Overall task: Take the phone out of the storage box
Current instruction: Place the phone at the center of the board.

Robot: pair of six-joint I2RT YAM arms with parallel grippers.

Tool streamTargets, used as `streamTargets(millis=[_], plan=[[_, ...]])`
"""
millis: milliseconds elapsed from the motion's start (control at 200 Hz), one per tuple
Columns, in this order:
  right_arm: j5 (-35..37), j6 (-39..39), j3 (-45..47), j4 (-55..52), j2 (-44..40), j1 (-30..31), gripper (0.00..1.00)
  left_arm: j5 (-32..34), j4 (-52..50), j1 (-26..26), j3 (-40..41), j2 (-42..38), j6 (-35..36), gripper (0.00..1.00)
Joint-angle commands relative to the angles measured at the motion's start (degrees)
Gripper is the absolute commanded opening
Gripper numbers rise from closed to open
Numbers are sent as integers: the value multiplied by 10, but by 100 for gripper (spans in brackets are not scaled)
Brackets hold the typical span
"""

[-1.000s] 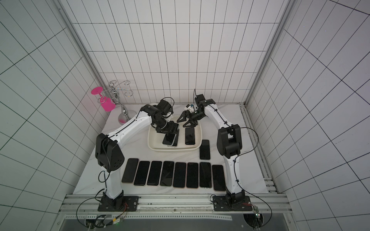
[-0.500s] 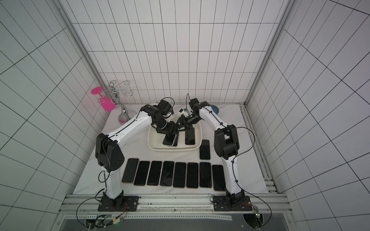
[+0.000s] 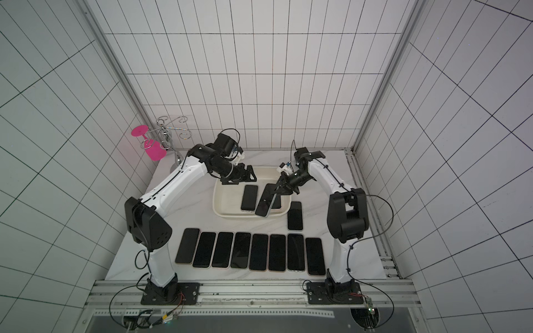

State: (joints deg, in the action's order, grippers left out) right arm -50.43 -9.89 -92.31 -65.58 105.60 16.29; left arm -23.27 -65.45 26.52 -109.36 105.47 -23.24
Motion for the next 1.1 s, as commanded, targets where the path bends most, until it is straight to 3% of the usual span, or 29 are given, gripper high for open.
streamTargets(millis=[0,80,280,510,920,1094], plan=[[180,14,34,-64,-89,-66,0,-27,71,-22,11,-67,-28,98],[293,32,20,-114,-93,-97,0,-28,97,-26,34,-86,-24,98],[397,44,-15,-144,-48,-128,0,-44,95,-32,57,-79,-13,98],[388,59,-30,-146,28,-128,0,-44,108,-40,78,-79,-6,98],[344,72,6,-125,58,-104,0,-55,116,-41,86,-61,-4,98],[346,72,2,-128,79,-105,10,-52,117,-42,94,-57,-4,98]])
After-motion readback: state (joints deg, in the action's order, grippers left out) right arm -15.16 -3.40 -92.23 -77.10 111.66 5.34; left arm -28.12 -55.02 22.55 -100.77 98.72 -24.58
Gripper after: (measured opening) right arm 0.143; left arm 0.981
